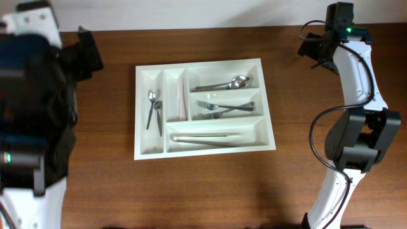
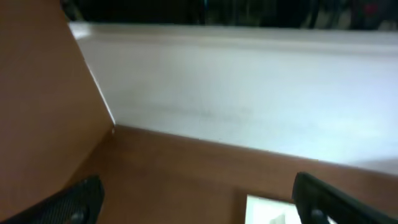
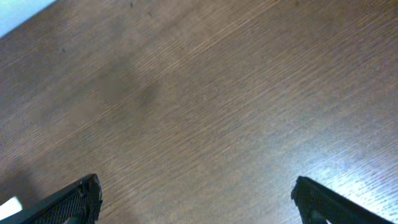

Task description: Pack container

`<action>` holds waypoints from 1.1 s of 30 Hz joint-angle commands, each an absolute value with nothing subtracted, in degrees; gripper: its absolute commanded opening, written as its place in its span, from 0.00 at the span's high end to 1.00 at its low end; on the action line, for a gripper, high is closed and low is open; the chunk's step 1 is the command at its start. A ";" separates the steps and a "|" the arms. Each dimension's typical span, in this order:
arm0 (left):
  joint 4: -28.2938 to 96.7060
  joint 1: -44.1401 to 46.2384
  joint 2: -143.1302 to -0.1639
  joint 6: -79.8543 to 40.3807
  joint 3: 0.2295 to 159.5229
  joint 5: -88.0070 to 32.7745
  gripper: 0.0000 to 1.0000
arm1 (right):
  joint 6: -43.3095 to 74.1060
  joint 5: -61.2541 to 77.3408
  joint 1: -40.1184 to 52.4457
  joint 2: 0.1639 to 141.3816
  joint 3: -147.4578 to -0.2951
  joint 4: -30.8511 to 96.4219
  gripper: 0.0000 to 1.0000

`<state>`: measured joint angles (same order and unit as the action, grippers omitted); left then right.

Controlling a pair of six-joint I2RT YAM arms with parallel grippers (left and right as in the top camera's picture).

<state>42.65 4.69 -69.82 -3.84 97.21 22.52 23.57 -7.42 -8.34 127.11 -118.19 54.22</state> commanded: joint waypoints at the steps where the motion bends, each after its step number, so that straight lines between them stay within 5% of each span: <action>1: 36.18 3.22 -63.70 -4.49 83.94 21.30 0.01 | 23.66 -7.55 -8.36 127.79 -119.11 54.22 0.01; 14: -5.63 -3.57 -37.93 2.28 34.13 8.25 0.01 | 23.66 -7.55 -8.36 127.79 -119.11 54.22 0.01; 33: -11.49 -6.46 -14.15 7.42 8.75 6.24 0.01 | 23.66 -7.55 -8.36 127.79 -119.11 54.22 0.01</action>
<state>-11.07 -6.20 -16.88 6.26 11.62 7.33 23.59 -7.44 -8.34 127.15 -118.19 54.22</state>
